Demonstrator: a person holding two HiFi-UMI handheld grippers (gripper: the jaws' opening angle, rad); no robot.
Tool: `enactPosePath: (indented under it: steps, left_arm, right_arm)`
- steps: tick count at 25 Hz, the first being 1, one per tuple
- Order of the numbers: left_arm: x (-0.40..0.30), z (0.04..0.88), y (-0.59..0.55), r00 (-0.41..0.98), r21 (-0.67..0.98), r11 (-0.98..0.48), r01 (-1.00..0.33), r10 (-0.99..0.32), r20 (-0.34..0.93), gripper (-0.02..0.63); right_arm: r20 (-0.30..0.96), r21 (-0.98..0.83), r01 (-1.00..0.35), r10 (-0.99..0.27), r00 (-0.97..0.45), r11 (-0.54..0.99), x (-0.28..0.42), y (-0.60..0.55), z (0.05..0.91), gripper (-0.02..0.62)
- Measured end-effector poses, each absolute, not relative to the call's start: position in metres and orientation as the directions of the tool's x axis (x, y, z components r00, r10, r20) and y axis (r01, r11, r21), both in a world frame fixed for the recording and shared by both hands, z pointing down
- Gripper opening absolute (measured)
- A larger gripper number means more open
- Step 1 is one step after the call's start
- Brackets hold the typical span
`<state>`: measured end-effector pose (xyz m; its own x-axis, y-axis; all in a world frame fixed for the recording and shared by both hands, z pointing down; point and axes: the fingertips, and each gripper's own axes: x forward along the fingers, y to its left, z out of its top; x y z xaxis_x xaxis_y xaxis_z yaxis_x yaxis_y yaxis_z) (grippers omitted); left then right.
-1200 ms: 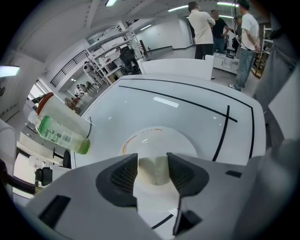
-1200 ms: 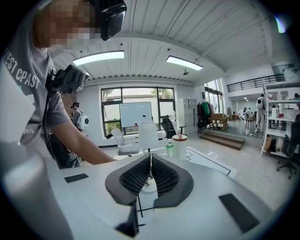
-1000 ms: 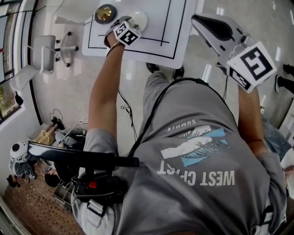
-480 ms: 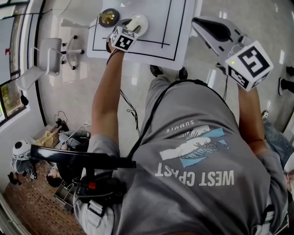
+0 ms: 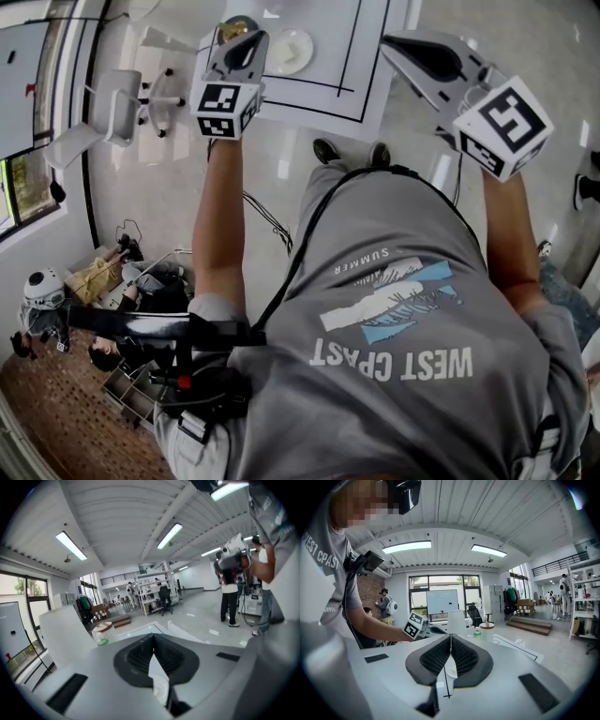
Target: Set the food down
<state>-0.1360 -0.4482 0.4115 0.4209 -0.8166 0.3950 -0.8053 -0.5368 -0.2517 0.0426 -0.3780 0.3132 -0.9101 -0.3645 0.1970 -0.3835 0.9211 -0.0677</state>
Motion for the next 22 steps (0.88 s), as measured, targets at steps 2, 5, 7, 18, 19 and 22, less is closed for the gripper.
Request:
enactPosePath:
  steps: [2,5,7,18,19,22]
  left_arm:
    - [-0.135,0.369,-0.432,0.455,-0.197,-0.519,-0.832,-0.841,0.292,0.008]
    - [-0.142,0.315,-0.406,0.481,-0.114,-0.501,-0.858,-0.861,0.163,0.008]
    - [-0.152,0.285,-0.389,0.475,-0.099,-0.485,-0.869,-0.874,0.104,0.008]
    - [-0.228,0.201,-0.285,0.468,-0.143,-0.454,-0.879,-0.88,-0.081,0.008]
    - [-0.237,0.198,-0.275,0.472,-0.149,-0.457,-0.877,-0.877,-0.087,0.008]
    - [-0.262,0.194,-0.249,0.49,-0.15,-0.473,-0.868,-0.865,-0.108,0.008]
  right_arm:
    - [0.179,-0.062,-0.367,-0.351,-0.919,0.928,0.038,-0.374,0.307,0.008]
    - [0.15,-0.063,-0.343,-0.331,-0.932,0.937,0.029,-0.366,0.296,0.008]
    - [0.138,-0.066,-0.329,-0.318,-0.938,0.942,0.02,-0.36,0.288,0.008]
    - [0.08,-0.04,-0.33,-0.326,-0.942,0.943,-0.058,-0.311,0.248,0.008]
    - [0.072,-0.043,-0.342,-0.339,-0.938,0.939,-0.066,-0.303,0.245,0.008]
    - [0.054,-0.048,-0.374,-0.371,-0.927,0.926,-0.086,-0.281,0.236,0.008]
